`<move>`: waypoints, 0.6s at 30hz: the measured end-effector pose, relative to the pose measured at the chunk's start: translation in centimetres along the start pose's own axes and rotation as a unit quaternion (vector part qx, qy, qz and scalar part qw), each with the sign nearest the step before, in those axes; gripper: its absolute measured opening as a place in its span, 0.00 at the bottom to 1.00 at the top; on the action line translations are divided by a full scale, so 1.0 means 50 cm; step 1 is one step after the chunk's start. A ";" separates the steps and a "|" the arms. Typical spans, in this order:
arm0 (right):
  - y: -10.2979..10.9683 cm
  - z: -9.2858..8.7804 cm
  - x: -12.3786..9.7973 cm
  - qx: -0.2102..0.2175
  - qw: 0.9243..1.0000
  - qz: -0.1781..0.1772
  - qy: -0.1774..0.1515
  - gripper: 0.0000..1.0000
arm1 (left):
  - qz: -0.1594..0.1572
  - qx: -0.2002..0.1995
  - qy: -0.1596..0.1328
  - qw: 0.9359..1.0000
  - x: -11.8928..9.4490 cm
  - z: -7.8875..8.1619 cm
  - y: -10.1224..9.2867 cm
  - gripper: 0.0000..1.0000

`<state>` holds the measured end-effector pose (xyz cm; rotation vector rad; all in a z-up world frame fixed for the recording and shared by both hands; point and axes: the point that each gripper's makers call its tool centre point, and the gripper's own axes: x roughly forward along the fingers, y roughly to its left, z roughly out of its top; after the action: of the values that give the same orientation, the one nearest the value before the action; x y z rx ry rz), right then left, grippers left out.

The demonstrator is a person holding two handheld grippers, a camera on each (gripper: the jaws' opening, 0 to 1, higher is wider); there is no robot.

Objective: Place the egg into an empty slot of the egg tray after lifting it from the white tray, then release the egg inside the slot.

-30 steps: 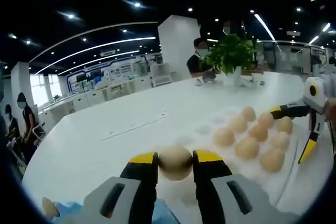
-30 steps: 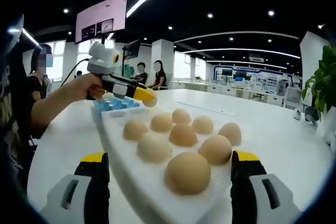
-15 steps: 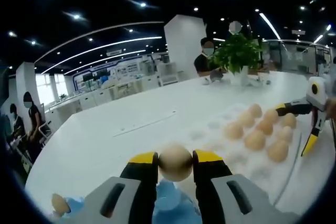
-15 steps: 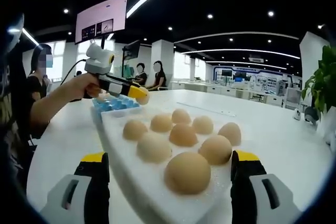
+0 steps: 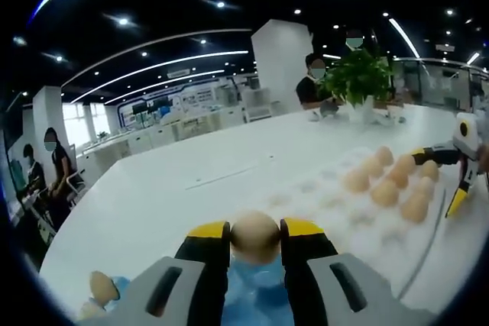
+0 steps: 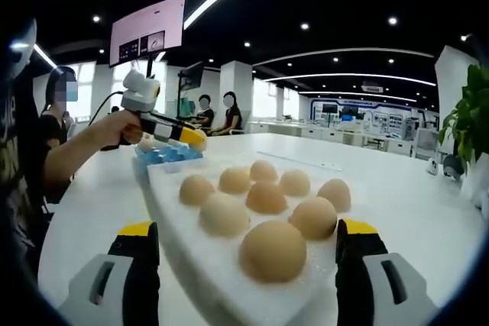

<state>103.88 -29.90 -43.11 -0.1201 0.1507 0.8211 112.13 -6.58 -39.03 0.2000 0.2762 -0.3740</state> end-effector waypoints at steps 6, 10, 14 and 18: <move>0.000 -0.001 0.001 -0.001 1.000 0.000 0.000 1.00 | 0.009 -0.005 0.001 1.000 -0.005 -0.007 0.018 0.26; 0.000 -0.001 0.001 -0.002 1.000 -0.001 0.000 1.00 | 0.015 -0.007 0.002 1.000 -0.009 -0.012 0.030 0.26; 0.000 -0.002 0.000 -0.002 1.000 -0.002 -0.001 1.00 | 0.020 -0.009 0.004 1.000 -0.012 -0.018 0.041 0.26; 0.000 -0.002 -0.001 -0.002 1.000 -0.002 -0.003 1.00 | 0.026 -0.011 0.006 1.000 -0.017 -0.022 0.053 0.26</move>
<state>103.87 -29.95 -43.20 -0.1219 0.1429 0.8176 112.14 -3.64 -39.46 0.1882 0.2853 -0.3177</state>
